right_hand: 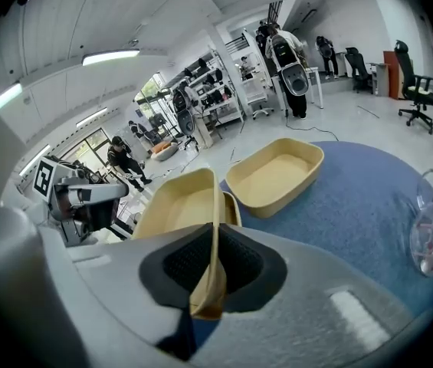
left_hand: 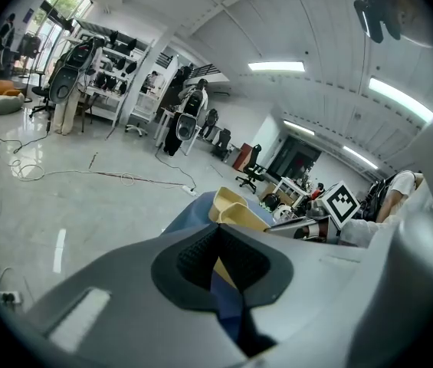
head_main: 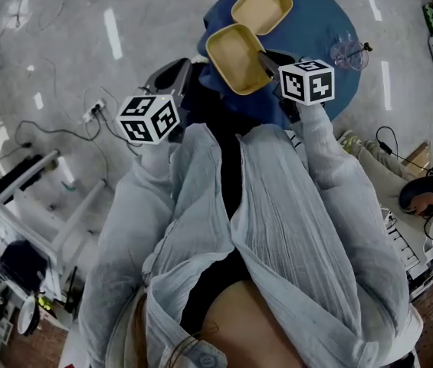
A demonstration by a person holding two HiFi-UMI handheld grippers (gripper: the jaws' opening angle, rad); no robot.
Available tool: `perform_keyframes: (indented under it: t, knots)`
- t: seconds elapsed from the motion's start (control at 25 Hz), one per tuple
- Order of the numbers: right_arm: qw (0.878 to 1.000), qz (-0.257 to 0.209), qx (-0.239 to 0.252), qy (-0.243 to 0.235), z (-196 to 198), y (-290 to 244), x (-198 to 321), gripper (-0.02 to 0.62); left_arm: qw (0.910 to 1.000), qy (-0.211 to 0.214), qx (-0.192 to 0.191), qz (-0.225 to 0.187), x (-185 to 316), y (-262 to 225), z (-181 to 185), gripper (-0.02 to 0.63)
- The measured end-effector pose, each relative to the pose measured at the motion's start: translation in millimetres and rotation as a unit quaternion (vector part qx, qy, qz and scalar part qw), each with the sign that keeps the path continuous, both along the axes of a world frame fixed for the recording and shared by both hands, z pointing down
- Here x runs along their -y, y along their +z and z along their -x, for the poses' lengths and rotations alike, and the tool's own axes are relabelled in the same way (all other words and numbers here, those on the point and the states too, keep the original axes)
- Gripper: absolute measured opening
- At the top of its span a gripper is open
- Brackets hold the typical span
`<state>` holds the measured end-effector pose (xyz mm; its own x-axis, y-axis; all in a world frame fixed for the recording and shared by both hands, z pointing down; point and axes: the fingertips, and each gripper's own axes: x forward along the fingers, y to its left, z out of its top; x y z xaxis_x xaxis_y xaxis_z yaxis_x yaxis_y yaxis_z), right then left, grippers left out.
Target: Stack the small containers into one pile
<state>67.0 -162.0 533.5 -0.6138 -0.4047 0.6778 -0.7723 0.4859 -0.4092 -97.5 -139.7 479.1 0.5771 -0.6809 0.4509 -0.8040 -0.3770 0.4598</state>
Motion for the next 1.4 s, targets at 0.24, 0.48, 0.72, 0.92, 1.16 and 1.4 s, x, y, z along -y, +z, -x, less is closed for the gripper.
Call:
perform_keyframes:
  t: [0.24, 0.48, 0.72, 0.92, 1.16, 1.4]
  knots:
    - [1.0, 0.015, 0.01, -0.014, -1.2, 2.4, 2.9, 0.025, 0.9999, 0.012, 0.0, 0.004, 6.9, -0.3, -3.9, 0.012]
    - [1.0, 0.02, -0.011, -0.02, -7.2, 8.1, 2.1, 0.025, 0.9998, 0.016, -0.002, 0.012, 11.4, 4.0, -6.4, 0.012]
    - [0.999, 0.015, -0.025, -0.037, -4.0, 13.0, -2.0, 0.027, 0.9997, 0.022, -0.003, 0.012, 16.6, 2.7, -11.5, 0.012]
    - [0.999, 0.01, -0.025, -0.037, -5.0, 12.5, 3.7, 0.034, 0.9996, 0.023, -0.004, 0.014, 21.2, 2.9, -16.4, 0.012]
    - [0.999, 0.002, -0.03, -0.023, -10.8, 18.0, 6.7, 0.244, 0.9995, 0.028, -0.001, 0.013, 21.6, 4.9, -23.4, 0.012]
    - [1.0, 0.006, -0.02, -0.003, -9.6, 17.2, 6.0, 0.368, 0.9994, 0.034, 0.001, 0.01, 20.8, 2.0, -21.3, 0.012]
